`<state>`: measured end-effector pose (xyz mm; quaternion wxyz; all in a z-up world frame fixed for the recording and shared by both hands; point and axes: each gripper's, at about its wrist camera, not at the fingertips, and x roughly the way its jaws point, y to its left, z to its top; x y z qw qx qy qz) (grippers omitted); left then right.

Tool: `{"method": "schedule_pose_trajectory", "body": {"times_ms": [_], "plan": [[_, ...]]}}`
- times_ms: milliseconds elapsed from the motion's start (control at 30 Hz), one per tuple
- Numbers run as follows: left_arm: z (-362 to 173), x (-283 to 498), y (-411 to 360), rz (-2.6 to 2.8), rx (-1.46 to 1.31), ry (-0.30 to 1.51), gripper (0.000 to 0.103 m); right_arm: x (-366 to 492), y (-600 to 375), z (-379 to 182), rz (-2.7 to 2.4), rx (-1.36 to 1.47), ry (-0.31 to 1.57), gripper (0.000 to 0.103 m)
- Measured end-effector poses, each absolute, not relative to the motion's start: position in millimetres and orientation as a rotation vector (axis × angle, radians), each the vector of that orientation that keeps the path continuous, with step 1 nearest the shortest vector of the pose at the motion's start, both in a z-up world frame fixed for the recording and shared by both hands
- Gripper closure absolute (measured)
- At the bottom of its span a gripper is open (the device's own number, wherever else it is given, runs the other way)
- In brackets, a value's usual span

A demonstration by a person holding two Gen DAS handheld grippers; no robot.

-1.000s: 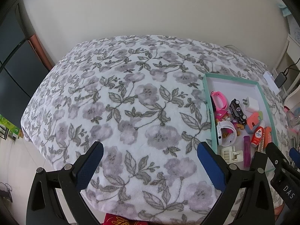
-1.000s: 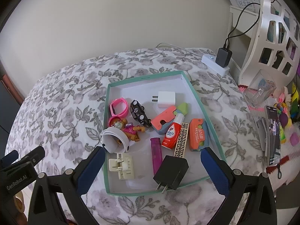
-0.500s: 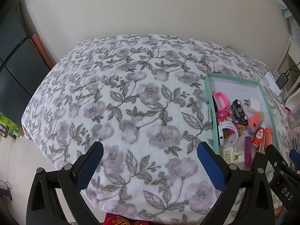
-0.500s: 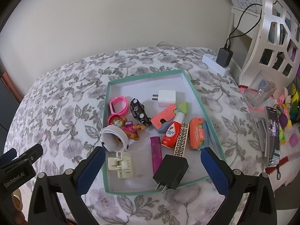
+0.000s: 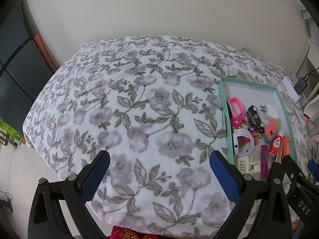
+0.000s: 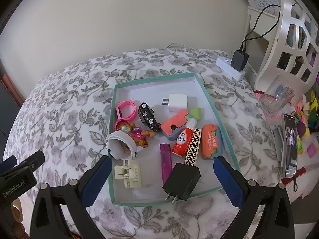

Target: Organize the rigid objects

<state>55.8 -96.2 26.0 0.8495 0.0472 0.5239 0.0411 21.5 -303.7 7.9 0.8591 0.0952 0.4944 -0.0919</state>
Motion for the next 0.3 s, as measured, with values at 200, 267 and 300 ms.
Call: {"method": "schedule_pose_trajectory", "body": {"times_ms": [200,267,300], "plan": [[26.8,54.0,-96.5,0.084,0.096,1.087,0.003,20.9,-304.4,7.0,-0.192,0.199,1.04,0.0],[29.8,52.5,-97.8,0.095,0.107,1.067,0.003,20.7,-304.6,6.7,-0.192,0.2,1.039,0.0],[30.4,52.1,-98.8,0.086,0.109,1.064,0.003,20.9,-304.8,6.4,-0.192,0.199,1.038,0.0]]}}
